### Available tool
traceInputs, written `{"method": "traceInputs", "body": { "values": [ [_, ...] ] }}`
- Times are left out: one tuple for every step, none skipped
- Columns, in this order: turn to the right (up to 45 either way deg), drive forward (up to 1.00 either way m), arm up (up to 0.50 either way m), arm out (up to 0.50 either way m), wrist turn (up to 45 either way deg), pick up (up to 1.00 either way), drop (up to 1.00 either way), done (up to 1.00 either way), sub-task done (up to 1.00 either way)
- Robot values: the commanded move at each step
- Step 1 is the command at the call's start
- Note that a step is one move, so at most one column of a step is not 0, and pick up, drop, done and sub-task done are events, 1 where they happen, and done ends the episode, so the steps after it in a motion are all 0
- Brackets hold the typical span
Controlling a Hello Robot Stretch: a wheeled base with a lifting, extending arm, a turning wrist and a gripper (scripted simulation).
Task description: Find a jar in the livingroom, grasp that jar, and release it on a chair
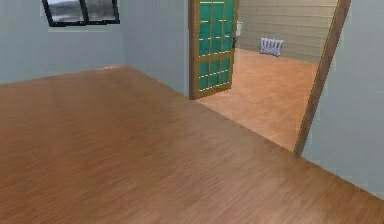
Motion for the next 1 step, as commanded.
{"method": "traceInputs", "body": {
  "values": [
    [0.0,0.0,0.0,0.0,0.0,0.0,0.0,1.0,0.0]
  ]
}}
